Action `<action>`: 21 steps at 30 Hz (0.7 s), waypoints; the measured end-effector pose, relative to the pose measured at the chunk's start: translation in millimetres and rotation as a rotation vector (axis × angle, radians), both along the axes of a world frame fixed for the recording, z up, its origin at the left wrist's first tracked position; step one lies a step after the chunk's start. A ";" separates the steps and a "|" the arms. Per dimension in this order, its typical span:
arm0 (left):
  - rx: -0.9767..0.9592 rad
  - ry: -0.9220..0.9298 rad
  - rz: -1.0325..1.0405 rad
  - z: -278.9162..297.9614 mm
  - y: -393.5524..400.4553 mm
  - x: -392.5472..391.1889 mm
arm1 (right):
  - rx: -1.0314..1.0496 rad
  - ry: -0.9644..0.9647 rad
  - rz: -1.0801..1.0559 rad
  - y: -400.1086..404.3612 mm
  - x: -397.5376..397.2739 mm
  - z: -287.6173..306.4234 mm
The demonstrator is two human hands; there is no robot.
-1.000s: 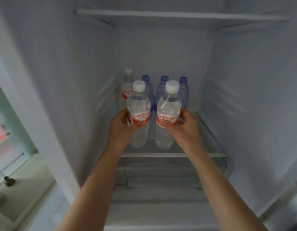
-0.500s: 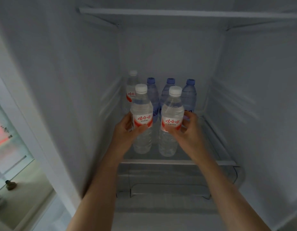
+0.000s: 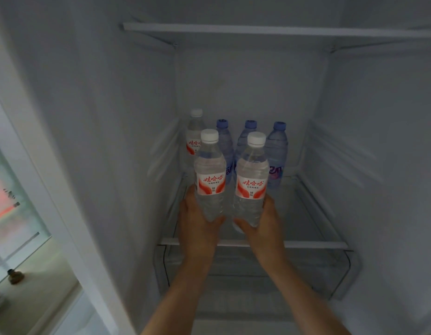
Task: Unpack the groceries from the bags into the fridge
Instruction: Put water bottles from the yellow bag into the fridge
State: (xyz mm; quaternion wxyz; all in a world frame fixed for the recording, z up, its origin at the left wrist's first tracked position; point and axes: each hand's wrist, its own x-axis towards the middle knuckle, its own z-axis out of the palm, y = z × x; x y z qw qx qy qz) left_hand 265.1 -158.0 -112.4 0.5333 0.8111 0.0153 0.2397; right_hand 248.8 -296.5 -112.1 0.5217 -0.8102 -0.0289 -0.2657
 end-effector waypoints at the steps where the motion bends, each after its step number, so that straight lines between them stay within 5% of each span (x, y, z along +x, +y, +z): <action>1: -0.011 -0.002 -0.015 -0.8 0.9 3.5 | -0.012 0.005 0.001 -0.5 3.8 0.0; 7: -0.017 -0.028 -0.013 5.6 13.3 34.9 | -0.087 0.119 0.006 5.6 32.9 10.8; 21: 0.106 0.062 0.042 2.1 27.0 110.5 | -0.139 0.046 0.045 32.4 107.5 12.5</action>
